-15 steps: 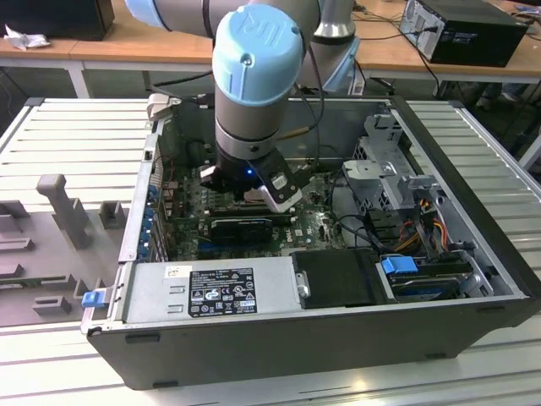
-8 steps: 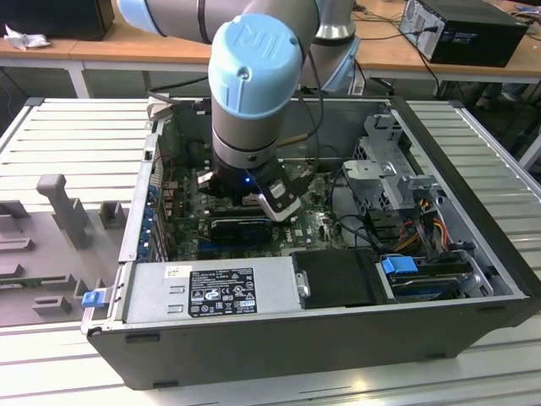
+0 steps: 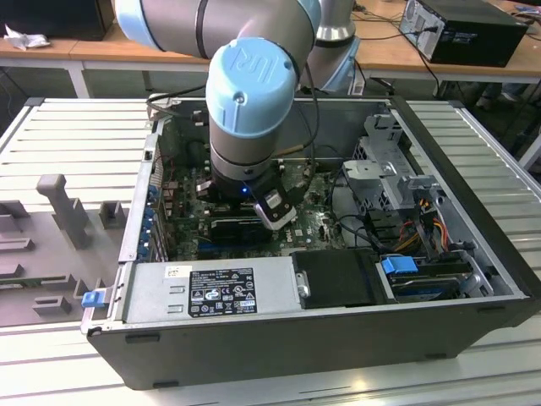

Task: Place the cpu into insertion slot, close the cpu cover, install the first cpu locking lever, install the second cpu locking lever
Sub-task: 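Install the second cpu locking lever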

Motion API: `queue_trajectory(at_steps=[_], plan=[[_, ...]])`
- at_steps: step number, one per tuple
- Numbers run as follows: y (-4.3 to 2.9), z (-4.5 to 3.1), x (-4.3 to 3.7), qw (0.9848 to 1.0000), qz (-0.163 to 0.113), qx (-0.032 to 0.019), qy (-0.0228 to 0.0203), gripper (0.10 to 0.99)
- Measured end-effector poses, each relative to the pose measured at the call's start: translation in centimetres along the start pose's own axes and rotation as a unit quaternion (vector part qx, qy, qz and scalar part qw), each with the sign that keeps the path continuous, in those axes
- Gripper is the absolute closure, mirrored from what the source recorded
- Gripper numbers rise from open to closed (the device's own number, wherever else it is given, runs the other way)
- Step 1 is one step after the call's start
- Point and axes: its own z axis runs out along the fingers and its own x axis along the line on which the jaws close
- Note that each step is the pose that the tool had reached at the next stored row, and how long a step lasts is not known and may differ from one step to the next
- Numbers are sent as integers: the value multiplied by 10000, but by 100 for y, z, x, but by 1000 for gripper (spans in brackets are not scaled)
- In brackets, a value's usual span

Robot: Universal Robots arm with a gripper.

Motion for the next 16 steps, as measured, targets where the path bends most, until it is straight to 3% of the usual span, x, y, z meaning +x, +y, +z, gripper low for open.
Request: queue_trajectory(at_steps=[6, 16], plan=[[-23, 64, 36, 10000, -3, -93, -11, 980], [6, 121, 85, 9998, -6, -184, -21, 980]])
